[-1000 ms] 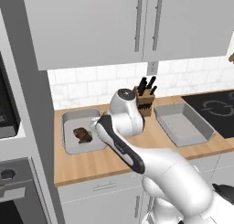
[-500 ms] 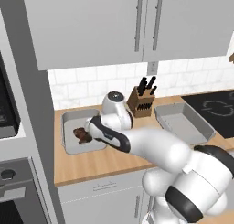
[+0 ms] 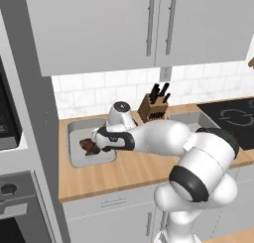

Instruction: Place one cucumber and one steak in each tupperware on the nearby counter, to pack two identical lunches.

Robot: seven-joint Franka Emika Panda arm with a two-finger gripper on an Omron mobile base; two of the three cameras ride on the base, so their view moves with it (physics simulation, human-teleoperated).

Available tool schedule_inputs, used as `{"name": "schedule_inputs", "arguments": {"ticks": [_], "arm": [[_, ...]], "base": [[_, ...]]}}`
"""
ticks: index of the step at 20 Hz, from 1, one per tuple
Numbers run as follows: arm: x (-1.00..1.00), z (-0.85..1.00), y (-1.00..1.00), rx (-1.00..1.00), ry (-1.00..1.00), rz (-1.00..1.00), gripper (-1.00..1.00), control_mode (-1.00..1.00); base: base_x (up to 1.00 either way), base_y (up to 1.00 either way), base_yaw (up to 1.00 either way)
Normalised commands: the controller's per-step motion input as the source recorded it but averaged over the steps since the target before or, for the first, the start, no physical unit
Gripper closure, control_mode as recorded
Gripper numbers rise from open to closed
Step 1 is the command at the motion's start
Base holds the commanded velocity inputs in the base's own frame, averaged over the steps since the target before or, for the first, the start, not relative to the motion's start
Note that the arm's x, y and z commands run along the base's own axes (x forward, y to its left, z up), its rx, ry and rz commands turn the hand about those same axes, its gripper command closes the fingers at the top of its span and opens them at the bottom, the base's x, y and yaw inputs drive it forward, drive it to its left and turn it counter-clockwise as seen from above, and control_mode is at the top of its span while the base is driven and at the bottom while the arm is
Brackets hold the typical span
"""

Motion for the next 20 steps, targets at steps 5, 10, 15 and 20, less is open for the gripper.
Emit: {"name": "schedule_inputs", "arguments": {"ticks": [5, 10, 15, 20], "arm": [[0.31, -0.24, 0.17, -0.05, 0.0, 0.0, 1.0, -1.0], [0.33, -0.18, 0.07, -0.04, 0.0, 0.0, -1.0, -1.0], [0.51, -0.08, 0.0, -0.02, 0.0, 0.0, -1.0, -1.0], [0.29, -0.03, 0.11, -0.02, 0.0, 0.0, -1.0, -1.0]], "base": [[0.0, 0.0, 0.0], [0.0, 0.0, 0.0], [0.0, 0.0, 0.0], [0.0, 0.0, 0.0]]}}
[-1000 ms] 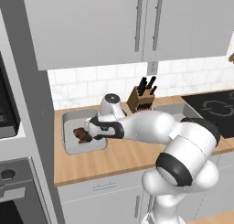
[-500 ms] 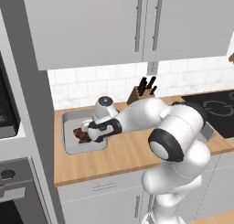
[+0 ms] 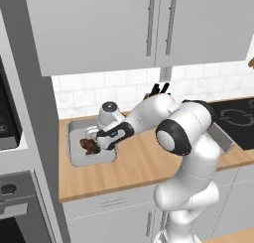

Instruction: Place one cucumber and one steak in each tupperware on the nearby counter, to pack two identical lunches.

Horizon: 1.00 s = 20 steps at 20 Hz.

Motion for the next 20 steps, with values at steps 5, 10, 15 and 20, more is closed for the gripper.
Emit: {"name": "schedule_inputs", "arguments": {"ticks": [5, 10, 15, 20], "arm": [[-0.29, 0.47, -0.07, 0.0, 0.0, -0.04, -1.0, -1.0], [-0.52, 0.98, -0.54, 0.04, 0.0, -0.08, -1.0, -1.0], [-0.54, 0.46, -0.84, 0.04, 0.0, -0.07, -1.0, -1.0], [-0.41, -0.46, -0.45, -0.11, -0.14, 0.0, -1.0, -1.0]], "base": [[0.0, 0.0, 0.0], [0.0, 0.0, 0.0], [0.0, 0.0, 0.0], [0.0, 0.0, 0.0]]}}
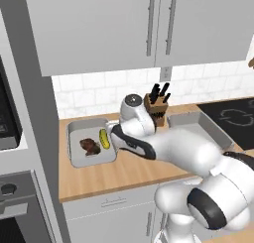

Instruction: Place one cucumber and one steak in each tupperware on the nearby counter, to pack two identical lunches.

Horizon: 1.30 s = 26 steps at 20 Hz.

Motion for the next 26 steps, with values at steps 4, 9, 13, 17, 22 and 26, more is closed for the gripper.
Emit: {"name": "schedule_inputs", "arguments": {"ticks": [4, 9, 13, 17, 22, 26], "arm": [[-0.85, 0.2, -0.63, -0.02, -0.17, 0.0, -1.0, -1.0], [-1.0, 0.64, -0.67, 0.0, -0.02, 0.0, -1.0, -1.0], [-0.9, 0.56, -0.74, 0.0, 0.0, 0.0, -1.0, -1.0], [-0.85, 0.47, -0.78, 0.0, 0.0, 0.02, -1.0, -1.0], [-0.86, 0.52, -0.53, 0.0, 0.0, 0.04, -1.0, -1.0], [-0.57, -0.03, -0.04, -0.02, -0.19, 0.05, -1.0, -1.0]], "base": [[0.0, 0.0, 0.0], [0.0, 0.0, 0.0], [0.0, 0.0, 0.0], [0.0, 0.0, 0.0], [0.0, 0.0, 0.0], [0.0, 0.0, 0.0]]}}
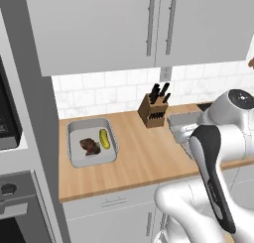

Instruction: Place one cucumber and one steak in each tupperware on the nearby counter, to pack two identical lunches.

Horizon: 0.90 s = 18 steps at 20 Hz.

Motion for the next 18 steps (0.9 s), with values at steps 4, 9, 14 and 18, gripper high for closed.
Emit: {"name": "schedule_inputs", "arguments": {"ticks": [4, 9, 14, 18], "arm": [[-0.34, -0.23, 0.01, -0.07, -0.27, 0.01, -1.0, -1.0], [-0.25, -0.18, 0.11, -0.05, -0.12, 0.0, -1.0, -1.0], [0.0, 0.0, 0.0, 0.0, 0.0, 0.0, -1.0, 1.0], [0.0, 0.0, 0.0, 0.0, 0.0, 0.0, -1.0, 1.0]], "base": [[0.0, 0.0, 0.0], [0.0, 0.0, 0.0], [-0.95, 0.01, 0.0], [-1.0, 0.17, 0.0]]}}
